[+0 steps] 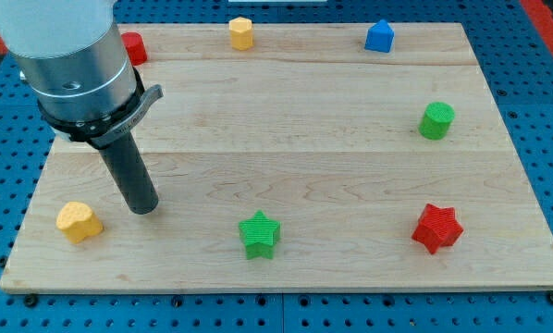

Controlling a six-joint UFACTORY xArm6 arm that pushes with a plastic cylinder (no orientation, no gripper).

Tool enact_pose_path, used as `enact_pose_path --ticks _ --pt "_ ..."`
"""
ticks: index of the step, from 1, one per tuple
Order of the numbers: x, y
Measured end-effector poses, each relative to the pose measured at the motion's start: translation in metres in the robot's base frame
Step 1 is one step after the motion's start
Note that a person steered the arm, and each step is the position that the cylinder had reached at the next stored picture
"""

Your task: Slide the red star towards yellow hexagon

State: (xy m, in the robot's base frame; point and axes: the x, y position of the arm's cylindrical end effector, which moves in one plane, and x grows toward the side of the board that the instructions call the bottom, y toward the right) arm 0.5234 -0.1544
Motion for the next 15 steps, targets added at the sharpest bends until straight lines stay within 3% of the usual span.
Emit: enact_pose_path --ticks 2,3,4,5,6,7,8,9,10,12,13,14,15 --pt "-0.013 -0.012" --pt "-0.042 0.029" --pt "-0.043 0.171" --pt "-0.065 0.281" --pt "-0.051 0.380" --pt "0.013 0.412" --pt "0.051 0.357" --pt "0.026 0.291" --pt "0.001 0.293" --pt "0.049 0.373" --pt "0.061 0.298" --pt "0.032 0.223" --pt "-0.025 0.226"
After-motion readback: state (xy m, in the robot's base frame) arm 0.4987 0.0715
